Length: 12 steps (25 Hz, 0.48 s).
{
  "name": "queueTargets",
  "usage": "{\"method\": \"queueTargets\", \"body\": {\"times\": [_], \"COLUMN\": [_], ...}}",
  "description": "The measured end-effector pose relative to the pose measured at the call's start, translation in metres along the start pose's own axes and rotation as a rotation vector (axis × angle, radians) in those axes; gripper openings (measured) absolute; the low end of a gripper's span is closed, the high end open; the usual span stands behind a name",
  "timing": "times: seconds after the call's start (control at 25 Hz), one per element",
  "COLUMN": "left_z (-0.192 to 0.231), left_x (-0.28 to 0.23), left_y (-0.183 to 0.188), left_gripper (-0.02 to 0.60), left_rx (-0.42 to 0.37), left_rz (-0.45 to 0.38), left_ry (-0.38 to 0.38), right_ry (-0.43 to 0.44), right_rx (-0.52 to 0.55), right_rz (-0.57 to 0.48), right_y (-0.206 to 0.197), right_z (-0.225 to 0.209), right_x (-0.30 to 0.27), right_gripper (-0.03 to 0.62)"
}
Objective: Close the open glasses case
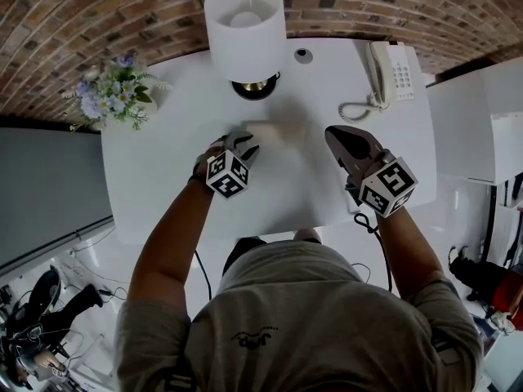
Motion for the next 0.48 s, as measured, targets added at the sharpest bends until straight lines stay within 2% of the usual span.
{"method": "queueTargets", "body": {"times": [0.08,0.24,0.48], "left_z": [0.001,0.007,0.02], "left_x": [0.002,0.015,0.058], "left_y": [0.001,0.011,0.04], "left_gripper": [0.126,0.13,0.13], "left_rx": [0.015,0.097,0.229], "left_rz": [-0.015,-0.078,-0.212], "left_ry": [0.004,0.02,0.063], "right_ry": [-0.002,-0.004,-0.01], "right_rx": [0.002,0.016,0.039], "right_rz": [-0.003,-0.013,-0.032], "right_y": [0.003,0.011,0.031], "right_z": [0.001,0.001,0.004], "right_x": [0.001,0.005,0.013], "right_gripper": [0.009,0.009,0.009]}}
Point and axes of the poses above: the fingertips, and each gripper's own axes: x backward along the fingers, z to its left, y out of its top, the point moved 3 cm from there along x, backward along the fingers, and after that the axes turned 3 degrees about y, right-handed, at the moved point
